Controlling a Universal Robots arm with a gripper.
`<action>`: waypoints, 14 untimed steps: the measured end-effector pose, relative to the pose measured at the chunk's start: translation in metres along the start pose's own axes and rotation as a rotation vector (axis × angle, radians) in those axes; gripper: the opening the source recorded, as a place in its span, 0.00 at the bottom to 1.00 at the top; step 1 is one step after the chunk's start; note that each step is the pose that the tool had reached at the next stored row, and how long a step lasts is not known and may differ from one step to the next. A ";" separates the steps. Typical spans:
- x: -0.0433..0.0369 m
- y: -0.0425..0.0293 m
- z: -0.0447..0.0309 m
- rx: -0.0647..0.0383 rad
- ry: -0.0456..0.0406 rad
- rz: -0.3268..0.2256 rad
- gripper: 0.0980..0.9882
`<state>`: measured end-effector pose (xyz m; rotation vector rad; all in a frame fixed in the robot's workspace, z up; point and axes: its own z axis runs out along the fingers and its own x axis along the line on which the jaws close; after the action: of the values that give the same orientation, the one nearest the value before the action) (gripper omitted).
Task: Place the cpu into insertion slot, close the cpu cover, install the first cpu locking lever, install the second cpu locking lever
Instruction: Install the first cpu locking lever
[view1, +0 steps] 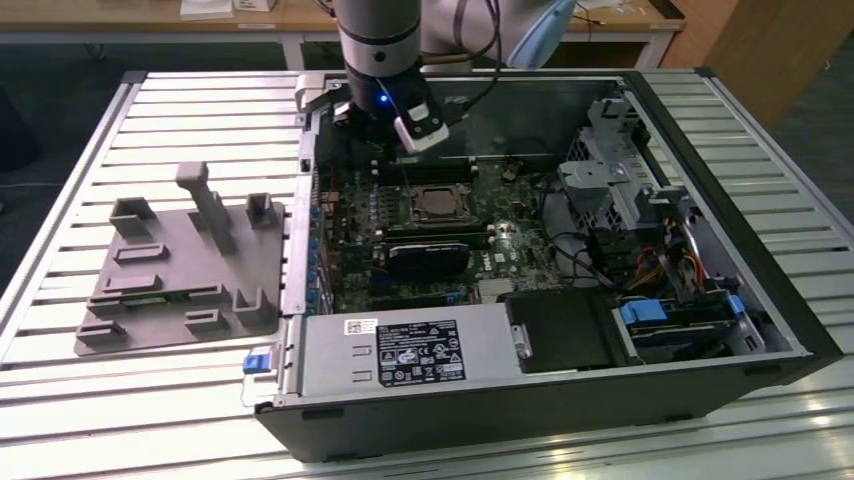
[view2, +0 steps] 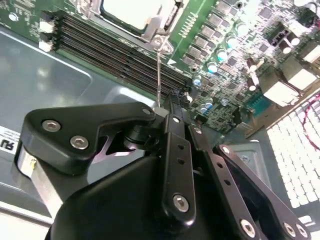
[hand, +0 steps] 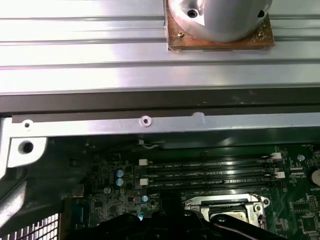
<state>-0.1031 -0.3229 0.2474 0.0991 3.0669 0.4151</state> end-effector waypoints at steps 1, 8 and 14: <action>-0.0022 0.0001 0.0002 0.000 0.0000 0.000 0.00; -0.0245 0.0013 0.0017 0.000 0.0001 0.000 0.00; -0.0291 0.0015 0.0020 0.000 0.0000 0.000 0.00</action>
<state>-0.0738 -0.3229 0.2469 0.0992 3.0669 0.4152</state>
